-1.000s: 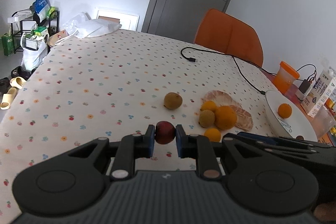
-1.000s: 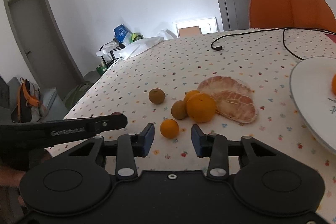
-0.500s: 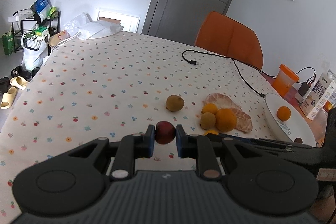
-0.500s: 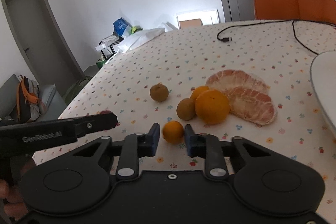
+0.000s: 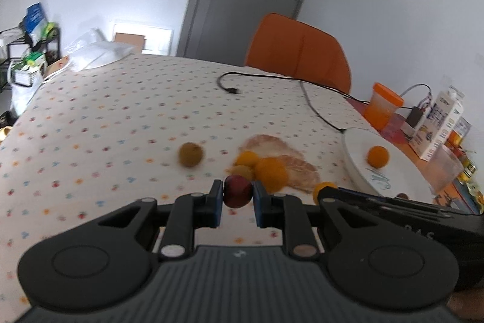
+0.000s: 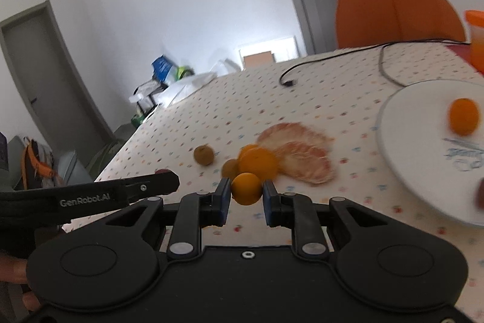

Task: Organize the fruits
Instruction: 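Carry both fruits to the white plate and release the tangerine from the right gripper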

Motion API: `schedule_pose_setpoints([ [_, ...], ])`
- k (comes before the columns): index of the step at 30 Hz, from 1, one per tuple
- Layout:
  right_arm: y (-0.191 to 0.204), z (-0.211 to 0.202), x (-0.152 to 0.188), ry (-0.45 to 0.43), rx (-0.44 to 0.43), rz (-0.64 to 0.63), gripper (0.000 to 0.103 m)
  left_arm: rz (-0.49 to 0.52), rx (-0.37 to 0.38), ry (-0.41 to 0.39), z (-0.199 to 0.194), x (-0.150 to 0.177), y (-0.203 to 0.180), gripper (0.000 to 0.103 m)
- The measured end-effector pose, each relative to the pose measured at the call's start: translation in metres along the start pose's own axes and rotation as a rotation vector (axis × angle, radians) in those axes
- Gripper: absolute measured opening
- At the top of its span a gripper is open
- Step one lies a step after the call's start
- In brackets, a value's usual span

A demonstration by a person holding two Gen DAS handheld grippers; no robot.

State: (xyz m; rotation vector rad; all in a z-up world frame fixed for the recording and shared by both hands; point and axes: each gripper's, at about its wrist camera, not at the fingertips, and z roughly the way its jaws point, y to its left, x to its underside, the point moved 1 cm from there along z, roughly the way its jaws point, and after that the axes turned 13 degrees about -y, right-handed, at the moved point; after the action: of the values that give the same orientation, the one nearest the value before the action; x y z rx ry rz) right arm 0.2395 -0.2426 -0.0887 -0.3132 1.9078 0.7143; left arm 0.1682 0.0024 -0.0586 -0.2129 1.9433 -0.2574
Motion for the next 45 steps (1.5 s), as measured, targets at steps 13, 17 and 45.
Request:
schedule_pose_setpoints([
  [13, -0.055, -0.055, -0.012, -0.088, 0.127, 0.041, 0.021, 0.063, 0.123, 0.019, 0.021, 0.004, -0.069, 0.019],
  [17, -0.069, -0.066, -0.013, -0.108, 0.150, 0.049, 0.021, 0.078, 0.141, 0.020, 0.027, 0.005, -0.085, 0.019],
  [45, -0.148, -0.105, -0.008, -0.170, 0.284, 0.114, 0.021, 0.175, 0.236, 0.070, 0.072, 0.019, -0.173, 0.019],
])
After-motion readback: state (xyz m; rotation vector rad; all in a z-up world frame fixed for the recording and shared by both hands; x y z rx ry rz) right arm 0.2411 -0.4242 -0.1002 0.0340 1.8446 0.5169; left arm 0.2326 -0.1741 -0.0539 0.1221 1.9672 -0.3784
